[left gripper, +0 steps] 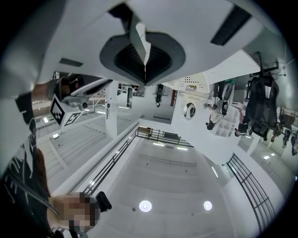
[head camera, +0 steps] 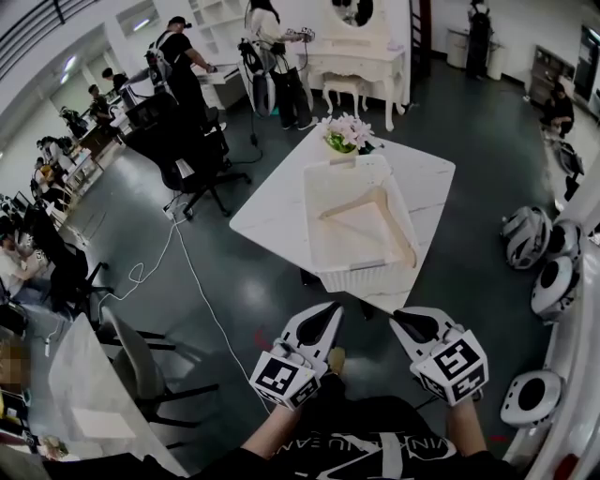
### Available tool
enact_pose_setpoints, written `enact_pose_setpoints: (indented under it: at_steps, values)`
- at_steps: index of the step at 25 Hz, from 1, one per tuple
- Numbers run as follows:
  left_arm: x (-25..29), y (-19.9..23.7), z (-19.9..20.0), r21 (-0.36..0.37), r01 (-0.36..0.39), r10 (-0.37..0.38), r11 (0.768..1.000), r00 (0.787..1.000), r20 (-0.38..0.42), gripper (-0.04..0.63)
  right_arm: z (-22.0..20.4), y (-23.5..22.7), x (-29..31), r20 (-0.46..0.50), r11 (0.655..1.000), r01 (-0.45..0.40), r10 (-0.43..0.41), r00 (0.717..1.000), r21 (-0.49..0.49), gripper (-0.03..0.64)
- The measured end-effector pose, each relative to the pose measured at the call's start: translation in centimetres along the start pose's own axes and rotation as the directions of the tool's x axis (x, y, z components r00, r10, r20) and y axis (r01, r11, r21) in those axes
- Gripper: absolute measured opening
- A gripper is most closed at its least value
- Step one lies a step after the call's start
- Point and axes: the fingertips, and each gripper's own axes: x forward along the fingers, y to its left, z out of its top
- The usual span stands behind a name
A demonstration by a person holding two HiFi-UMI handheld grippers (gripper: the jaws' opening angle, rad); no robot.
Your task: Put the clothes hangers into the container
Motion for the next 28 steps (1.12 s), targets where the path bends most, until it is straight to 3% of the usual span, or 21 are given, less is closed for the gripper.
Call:
enact_pose_setpoints:
  at_steps: [21,28]
  values:
    - [-2.2,-4.6,-0.5,0.005,0.026,-0.026,1.000,1.000,-0.002,0.009,-1.0,4.2,-2.3,0.052,0.998,-0.060,0.060,0.997,0.014,0.048]
    - [-2.2,-5.4,-1.2,-0.060,0.033,-0.033,0.998,0.999,0.012,0.009,-1.4,4.8,-3.0,0.071,0.998,-0.065,0.063,0.995,0.022,0.048]
